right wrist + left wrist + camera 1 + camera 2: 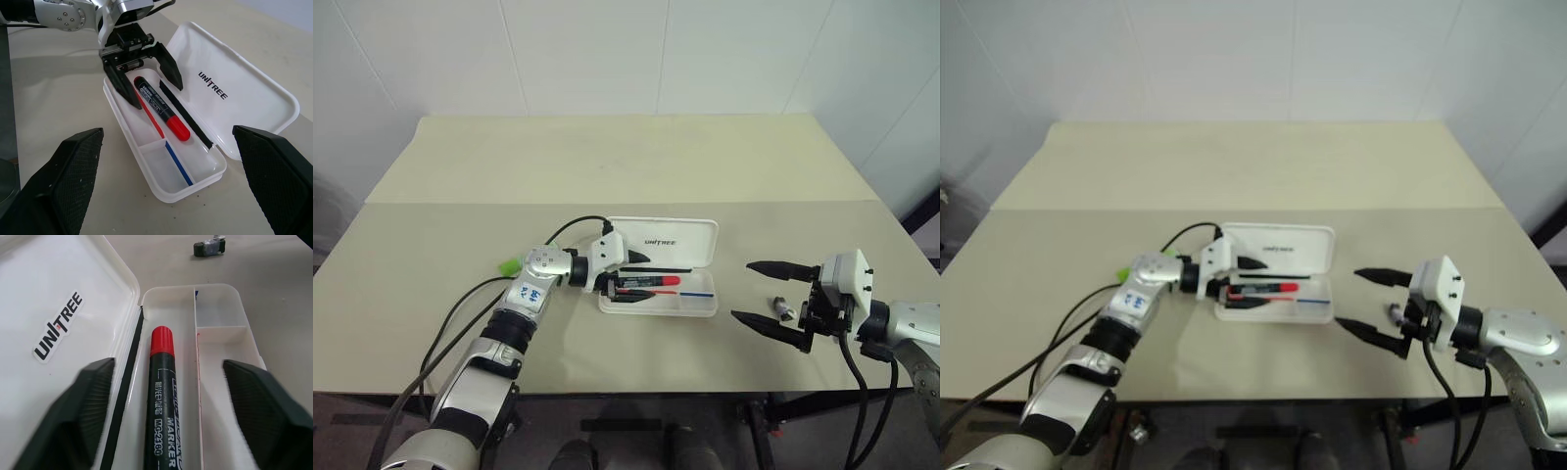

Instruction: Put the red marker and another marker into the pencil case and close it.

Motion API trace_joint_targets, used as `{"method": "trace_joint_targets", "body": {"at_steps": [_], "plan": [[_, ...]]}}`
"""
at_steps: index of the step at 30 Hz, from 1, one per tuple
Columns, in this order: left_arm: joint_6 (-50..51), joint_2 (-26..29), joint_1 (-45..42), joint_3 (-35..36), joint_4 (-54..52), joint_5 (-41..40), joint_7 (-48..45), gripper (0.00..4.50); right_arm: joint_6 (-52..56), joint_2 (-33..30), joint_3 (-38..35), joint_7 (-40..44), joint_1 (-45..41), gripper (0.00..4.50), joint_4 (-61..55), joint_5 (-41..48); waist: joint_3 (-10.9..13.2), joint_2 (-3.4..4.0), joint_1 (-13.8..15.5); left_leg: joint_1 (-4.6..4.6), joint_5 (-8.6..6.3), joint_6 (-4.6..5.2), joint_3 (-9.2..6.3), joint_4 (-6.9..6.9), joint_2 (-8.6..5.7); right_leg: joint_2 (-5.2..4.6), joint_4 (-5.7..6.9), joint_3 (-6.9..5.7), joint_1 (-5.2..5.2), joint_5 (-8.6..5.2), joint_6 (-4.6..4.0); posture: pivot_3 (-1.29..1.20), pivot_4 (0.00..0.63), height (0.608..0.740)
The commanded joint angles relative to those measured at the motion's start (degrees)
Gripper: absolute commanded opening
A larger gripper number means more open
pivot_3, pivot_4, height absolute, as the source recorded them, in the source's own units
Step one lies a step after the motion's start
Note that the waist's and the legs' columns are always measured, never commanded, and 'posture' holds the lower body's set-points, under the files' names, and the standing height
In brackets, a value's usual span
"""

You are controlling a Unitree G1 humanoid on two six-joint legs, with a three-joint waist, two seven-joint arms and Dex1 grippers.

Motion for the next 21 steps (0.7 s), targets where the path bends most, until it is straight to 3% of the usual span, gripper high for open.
{"method": "trace_joint_targets", "body": {"at_steps": [1, 11, 16, 21], "plan": [[1.86, -0.08, -0.19, 0.49, -5.66, -3.10, -3.47, 4.47, -0.17, 0.13, -0.45, -0.32, -1.24, 4.50, -1.65, 1.17, 0.00, 0.00, -0.02, -0.01, 0.00, 0.00, 0.00, 0.00, 0.00, 0.00, 0.00, 0.00, 0.00, 0.00, 0.00, 0.00, 0.150, 0.740], [11.83, 5.67, 7.83, 3.21, -22.41, -10.35, -8.92, 4.47, -0.32, 0.54, 2.01, 1.30, -5.24, 4.50, 1.64, 0.70, 0.00, 0.00, -0.32, 0.05, 0.00, 0.00, 0.00, 0.00, 0.05, 0.03, 0.07, 0.01, 0.00, -0.01, -0.02, 0.00, 0.150, 0.740], [15.02, 11.24, 14.17, 8.07, -31.11, -14.92, -8.58, 4.47, -0.52, 1.12, 3.73, 2.29, -7.42, 4.50, 3.40, 0.86, 0.00, 0.01, -0.27, 0.08, 0.00, 0.00, 0.00, -0.01, 0.06, 0.02, 0.09, 0.02, 0.00, -0.02, -0.04, 0.00, 0.150, 0.740], [19.35, 20.43, 21.76, 15.70, -36.73, -20.20, -10.48, 4.47, 0.47, 1.60, 4.33, 4.02, -9.46, 4.50, 3.26, 3.07, 0.00, 0.01, -0.50, 0.07, 0.00, 0.00, -0.01, -0.07, 0.11, 0.04, 0.07, 0.00, -0.03, -0.05, -0.09, 0.00, 0.150, 0.740]]}}
